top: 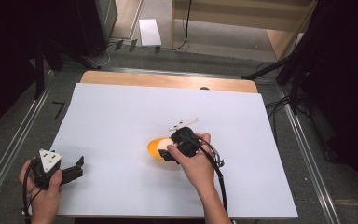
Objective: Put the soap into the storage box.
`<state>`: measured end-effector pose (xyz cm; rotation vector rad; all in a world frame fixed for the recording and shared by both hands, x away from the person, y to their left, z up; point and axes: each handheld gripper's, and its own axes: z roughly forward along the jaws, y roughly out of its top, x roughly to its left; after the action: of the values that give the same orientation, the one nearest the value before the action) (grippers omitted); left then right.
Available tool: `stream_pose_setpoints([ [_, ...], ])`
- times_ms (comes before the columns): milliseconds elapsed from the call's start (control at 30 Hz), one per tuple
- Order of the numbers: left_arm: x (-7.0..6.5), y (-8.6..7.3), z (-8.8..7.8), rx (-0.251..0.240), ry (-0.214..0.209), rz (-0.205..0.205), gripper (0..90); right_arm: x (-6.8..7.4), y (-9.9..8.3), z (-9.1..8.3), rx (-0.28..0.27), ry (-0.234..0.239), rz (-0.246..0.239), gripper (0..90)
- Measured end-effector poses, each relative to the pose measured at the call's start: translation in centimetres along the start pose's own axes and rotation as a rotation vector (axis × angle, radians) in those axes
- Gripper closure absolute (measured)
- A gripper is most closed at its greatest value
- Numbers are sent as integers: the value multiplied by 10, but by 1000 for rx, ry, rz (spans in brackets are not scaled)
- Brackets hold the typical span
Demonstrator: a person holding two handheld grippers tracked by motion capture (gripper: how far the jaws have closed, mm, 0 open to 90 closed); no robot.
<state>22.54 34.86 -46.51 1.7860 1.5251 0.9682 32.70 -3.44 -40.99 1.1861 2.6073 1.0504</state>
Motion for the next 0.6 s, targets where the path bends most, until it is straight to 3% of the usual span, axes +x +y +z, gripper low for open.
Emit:
stream_pose_setpoints([
  [267,0,0,0,0,1,0,70,-5,-4,-10,-58,-11,16,138],
  [600,0,0,0,0,1,-1,70,-13,-13,-20,-111,-30,23,137],
])
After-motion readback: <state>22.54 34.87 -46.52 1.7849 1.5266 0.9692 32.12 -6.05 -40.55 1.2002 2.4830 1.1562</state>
